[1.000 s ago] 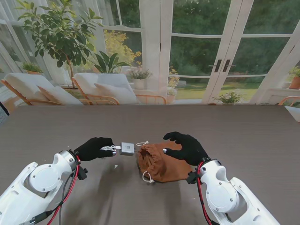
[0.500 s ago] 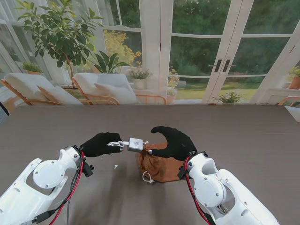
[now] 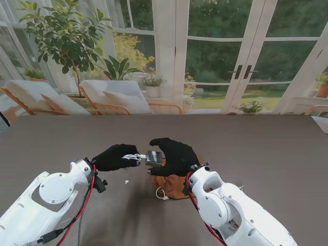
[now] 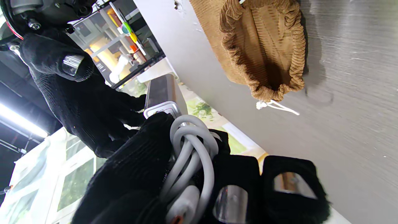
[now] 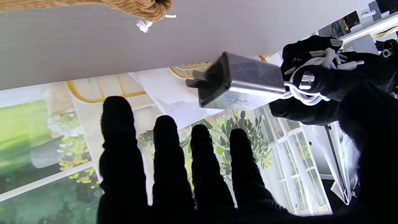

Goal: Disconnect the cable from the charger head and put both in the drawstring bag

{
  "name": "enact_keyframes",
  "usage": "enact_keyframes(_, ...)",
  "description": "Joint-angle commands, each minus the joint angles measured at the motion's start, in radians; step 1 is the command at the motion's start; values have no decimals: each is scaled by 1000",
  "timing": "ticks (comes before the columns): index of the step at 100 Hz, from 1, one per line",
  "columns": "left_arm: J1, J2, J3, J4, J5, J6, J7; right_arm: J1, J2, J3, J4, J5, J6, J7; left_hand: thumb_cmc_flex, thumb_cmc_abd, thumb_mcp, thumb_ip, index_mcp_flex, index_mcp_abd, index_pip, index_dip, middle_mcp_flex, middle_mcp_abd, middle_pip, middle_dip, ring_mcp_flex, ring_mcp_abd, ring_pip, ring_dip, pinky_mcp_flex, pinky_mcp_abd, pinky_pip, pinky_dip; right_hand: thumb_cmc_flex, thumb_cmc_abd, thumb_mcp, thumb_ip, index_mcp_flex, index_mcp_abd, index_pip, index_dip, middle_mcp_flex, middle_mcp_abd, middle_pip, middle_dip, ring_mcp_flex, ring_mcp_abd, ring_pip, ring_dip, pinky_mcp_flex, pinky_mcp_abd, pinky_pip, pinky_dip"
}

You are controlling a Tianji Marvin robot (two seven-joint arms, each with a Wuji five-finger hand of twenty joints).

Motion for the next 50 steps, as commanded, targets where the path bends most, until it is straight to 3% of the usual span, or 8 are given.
enact_keyframes(1, -4, -5, 1, -16, -8, 2, -22, 8, -3, -6, 2, -8, -1, 29, 164, 126, 243, 69, 121, -150, 330, 70, 139, -56, 130, 19, 35, -88, 135, 18, 66, -13, 294, 6, -43, -28, 33, -4, -46, 26, 15, -4, -24, -2, 9, -9, -3, 0, 8, -1, -353, -15, 7, 33)
enact_keyframes(25, -16, -2, 11, -24, -31, 5, -46, 35, 2, -39, 17, -37, 17, 51, 165, 129, 239, 69, 117, -149, 328, 68, 138, -55, 129, 20, 35, -87, 134, 18, 65, -12, 293, 0, -42, -29, 36, -4, -56, 81, 26, -17, -21, 14, 20, -11, 18, 23, 21, 2, -335, -8, 26, 25)
enact_keyframes(50, -20, 1, 14, -23, -45, 7, -64, 73, 2, -84, 58, -84, -4, 22, 169, 130, 233, 70, 114, -146, 325, 64, 134, -50, 126, 21, 35, -83, 133, 16, 65, -8, 292, -7, 79, 54, -51, -3, -9, 104, 149, -19, 45, 22, 87, 1, 142, 33, 108, 32, -250, -21, 187, -30)
